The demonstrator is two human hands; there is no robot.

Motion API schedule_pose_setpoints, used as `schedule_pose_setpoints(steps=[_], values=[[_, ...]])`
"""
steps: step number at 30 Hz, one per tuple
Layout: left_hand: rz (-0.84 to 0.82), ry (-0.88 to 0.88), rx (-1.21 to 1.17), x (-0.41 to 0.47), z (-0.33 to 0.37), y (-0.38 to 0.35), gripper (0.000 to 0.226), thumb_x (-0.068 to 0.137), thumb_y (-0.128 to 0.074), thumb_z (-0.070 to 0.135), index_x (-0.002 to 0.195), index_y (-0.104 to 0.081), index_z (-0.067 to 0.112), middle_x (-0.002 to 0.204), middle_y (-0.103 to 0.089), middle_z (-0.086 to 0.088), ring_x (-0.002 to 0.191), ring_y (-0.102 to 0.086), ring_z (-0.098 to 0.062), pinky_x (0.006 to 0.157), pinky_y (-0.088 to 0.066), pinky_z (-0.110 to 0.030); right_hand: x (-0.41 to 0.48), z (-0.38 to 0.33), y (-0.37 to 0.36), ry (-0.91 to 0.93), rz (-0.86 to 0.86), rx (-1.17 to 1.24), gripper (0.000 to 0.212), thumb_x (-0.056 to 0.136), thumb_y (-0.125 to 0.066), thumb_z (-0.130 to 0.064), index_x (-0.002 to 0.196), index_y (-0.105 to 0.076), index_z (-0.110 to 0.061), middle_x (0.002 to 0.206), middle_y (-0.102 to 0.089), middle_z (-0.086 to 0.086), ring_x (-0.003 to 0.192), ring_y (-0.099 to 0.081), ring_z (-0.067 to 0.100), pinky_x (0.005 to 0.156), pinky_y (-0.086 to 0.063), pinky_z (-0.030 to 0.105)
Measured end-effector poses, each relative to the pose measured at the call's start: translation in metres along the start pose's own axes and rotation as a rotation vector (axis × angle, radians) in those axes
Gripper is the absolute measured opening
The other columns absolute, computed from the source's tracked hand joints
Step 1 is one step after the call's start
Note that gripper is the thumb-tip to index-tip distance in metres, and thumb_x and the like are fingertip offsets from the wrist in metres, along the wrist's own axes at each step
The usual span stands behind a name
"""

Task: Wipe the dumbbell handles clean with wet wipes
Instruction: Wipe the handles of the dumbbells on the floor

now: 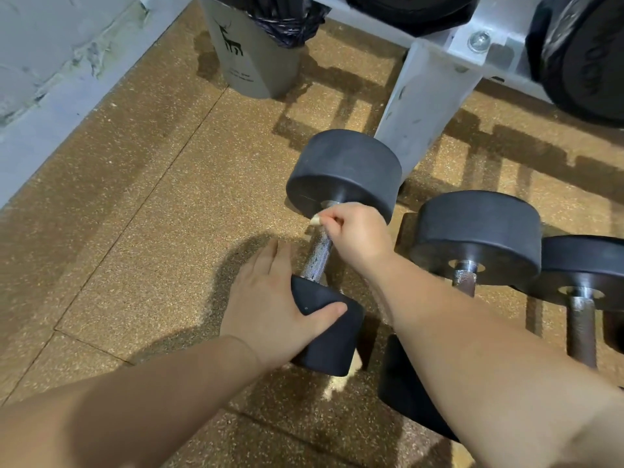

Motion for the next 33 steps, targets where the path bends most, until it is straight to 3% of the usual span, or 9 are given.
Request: schedule_pose_setpoints(steps=[3, 7, 10, 13, 16, 20, 23, 27, 33], values=[[-0.006, 0.005, -0.043, 0.003, -0.01, 0.006, 0.126, 0.059, -0.034, 0.097, 0.161, -0.012, 0.027, 0.169, -0.01, 0.003, 0.155, -0.011, -0.018, 0.125, -0.012, -0.038, -0.018, -0.012, -0.01, 0.088, -0.124, 0.2, 0.018, 0.096, -0.061, -0.024, 0.09, -0.077, -0.026, 0.097, -0.069, -0.009, 0.089, -0.061, 0.006, 0.084, -0.051, 0.031], [-0.015, 0.006, -0.124, 0.008, -0.027, 0.012, 0.13, 0.055, -0.04, 0.096, 0.161, -0.016, 0.024, 0.168, -0.017, 0.004, 0.153, -0.016, -0.016, 0.125, -0.016, -0.035, -0.037, -0.027, -0.021, 0.261, -0.349, 0.224, 0.01, 0.093, -0.067, -0.021, 0.093, -0.077, -0.022, 0.076, -0.061, -0.016, 0.069, -0.055, 0.001, 0.068, -0.045, 0.021], [-0.017, -0.007, -0.162, 0.014, -0.042, 0.016, 0.13, 0.056, -0.045, 0.096, 0.161, -0.019, 0.024, 0.166, -0.024, 0.004, 0.151, -0.023, -0.017, 0.125, -0.021, -0.038, -0.014, -0.025, -0.021, 0.238, -0.197, 0.15, 0.015, 0.094, -0.061, -0.028, 0.087, -0.073, -0.03, 0.084, -0.064, -0.02, 0.082, -0.062, 0.008, 0.079, -0.051, 0.032], [-0.039, 0.012, -0.234, 0.017, -0.055, 0.019, 0.139, 0.048, -0.039, 0.106, 0.159, -0.024, 0.025, 0.163, -0.031, 0.003, 0.149, -0.029, -0.019, 0.122, -0.026, -0.042, 0.011, -0.014, -0.015, 0.045, -0.003, 0.118, 0.013, 0.095, -0.059, -0.025, 0.088, -0.07, -0.027, 0.102, -0.07, -0.007, 0.096, -0.063, 0.018, 0.082, -0.046, 0.03], [-0.059, 0.038, -0.338, 0.021, -0.066, 0.021, 0.14, 0.048, -0.033, 0.108, 0.159, -0.026, 0.023, 0.162, -0.032, 0.001, 0.148, -0.03, -0.018, 0.122, -0.025, -0.042, 0.004, -0.02, -0.02, 0.091, -0.093, 0.188, 0.013, 0.097, -0.059, -0.025, 0.085, -0.065, -0.028, 0.092, -0.065, -0.015, 0.088, -0.059, 0.013, 0.075, -0.039, 0.025], [0.063, 0.094, -0.431, 0.014, -0.051, 0.039, 0.12, 0.063, -0.04, 0.096, 0.157, -0.033, 0.021, 0.161, -0.035, 0.001, 0.146, -0.032, -0.015, 0.115, -0.025, -0.03, -0.024, -0.032, -0.032, 0.287, -0.254, 0.196, 0.005, 0.094, -0.063, -0.023, 0.091, -0.067, -0.025, 0.083, -0.061, -0.015, 0.075, -0.057, 0.01, 0.07, -0.049, 0.032], [0.146, 0.122, -0.303, 0.0, -0.019, 0.04, 0.105, 0.074, -0.043, 0.087, 0.157, -0.03, 0.024, 0.163, -0.031, 0.005, 0.149, -0.026, -0.015, 0.122, -0.022, -0.039, -0.013, -0.031, -0.032, 0.235, -0.164, 0.225, 0.006, 0.092, -0.061, -0.023, 0.089, -0.065, -0.025, 0.084, -0.065, -0.011, 0.077, -0.059, 0.009, 0.071, -0.05, 0.033], [0.057, 0.165, 0.023, -0.001, -0.01, 0.022, 0.131, 0.055, -0.027, 0.103, 0.16, -0.017, 0.026, 0.169, -0.012, 0.003, 0.155, -0.008, -0.019, 0.126, -0.015, -0.048, 0.005, -0.025, -0.023, 0.059, 0.063, 0.267, 0.013, 0.099, -0.055, -0.024, 0.087, -0.061, -0.024, 0.08, -0.055, -0.018, 0.074, -0.051, 0.001, 0.068, -0.042, 0.025], [0.052, 0.172, 0.021, 0.006, -0.025, 0.03, 0.14, 0.044, -0.043, 0.104, 0.159, -0.023, 0.025, 0.164, -0.024, 0.005, 0.151, -0.02, -0.019, 0.124, -0.024, -0.042, -0.019, -0.031, -0.034, 0.191, -0.238, 0.307, 0.003, 0.094, -0.063, -0.022, 0.094, -0.066, -0.021, 0.082, -0.056, -0.02, 0.074, -0.051, 0.001, 0.069, -0.042, 0.025]])
Point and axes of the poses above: each hand's wrist, its own x-axis towards the middle knuckle, its own y-axis out of the back of the hand, z = x × y, the point moved 5 cm from there along x, towards the middle knuckle
